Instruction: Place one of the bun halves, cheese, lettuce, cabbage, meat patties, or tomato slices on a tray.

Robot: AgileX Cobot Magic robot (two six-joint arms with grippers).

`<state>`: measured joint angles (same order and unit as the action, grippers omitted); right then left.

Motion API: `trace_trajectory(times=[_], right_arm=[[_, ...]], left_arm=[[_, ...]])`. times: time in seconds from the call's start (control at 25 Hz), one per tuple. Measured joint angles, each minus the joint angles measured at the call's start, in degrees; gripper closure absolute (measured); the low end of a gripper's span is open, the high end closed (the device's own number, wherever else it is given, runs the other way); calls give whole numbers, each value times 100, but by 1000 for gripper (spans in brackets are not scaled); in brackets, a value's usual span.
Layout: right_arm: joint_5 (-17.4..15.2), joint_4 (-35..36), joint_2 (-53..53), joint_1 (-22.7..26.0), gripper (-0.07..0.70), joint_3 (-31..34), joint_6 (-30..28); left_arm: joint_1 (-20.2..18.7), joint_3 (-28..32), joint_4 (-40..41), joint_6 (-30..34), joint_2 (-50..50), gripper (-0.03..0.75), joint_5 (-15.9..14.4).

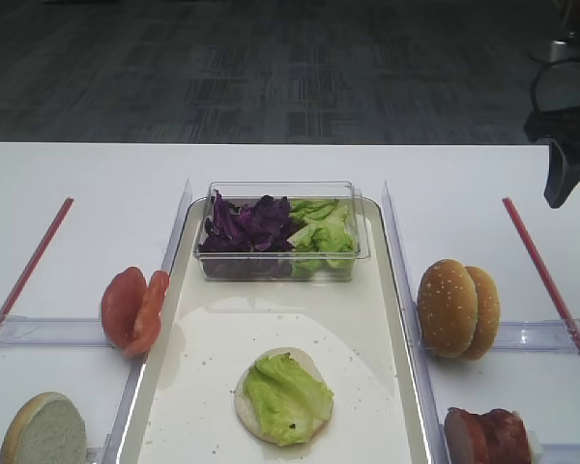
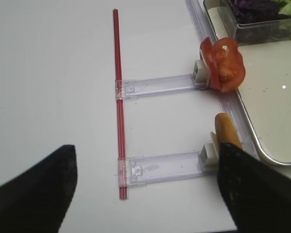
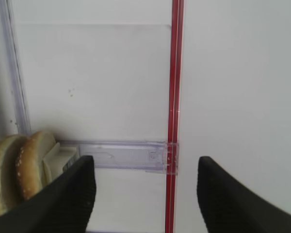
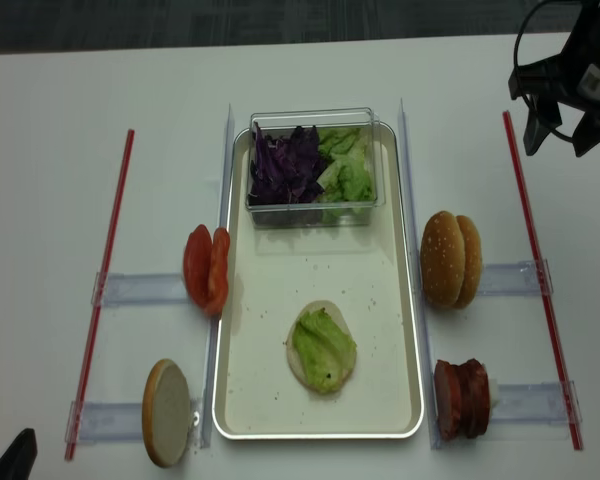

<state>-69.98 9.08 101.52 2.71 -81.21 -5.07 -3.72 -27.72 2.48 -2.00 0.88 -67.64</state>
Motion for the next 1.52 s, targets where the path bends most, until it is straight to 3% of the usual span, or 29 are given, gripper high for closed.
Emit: trace_trajectory(times=[0.72,1.52], right_arm=[[2,149,-2854,0,150,2529,-40],[253,171,-5952,5,151,4107,-74]], left_arm=[[0,0,0,0,0,170,0],[0,0,0,0,0,170,0]])
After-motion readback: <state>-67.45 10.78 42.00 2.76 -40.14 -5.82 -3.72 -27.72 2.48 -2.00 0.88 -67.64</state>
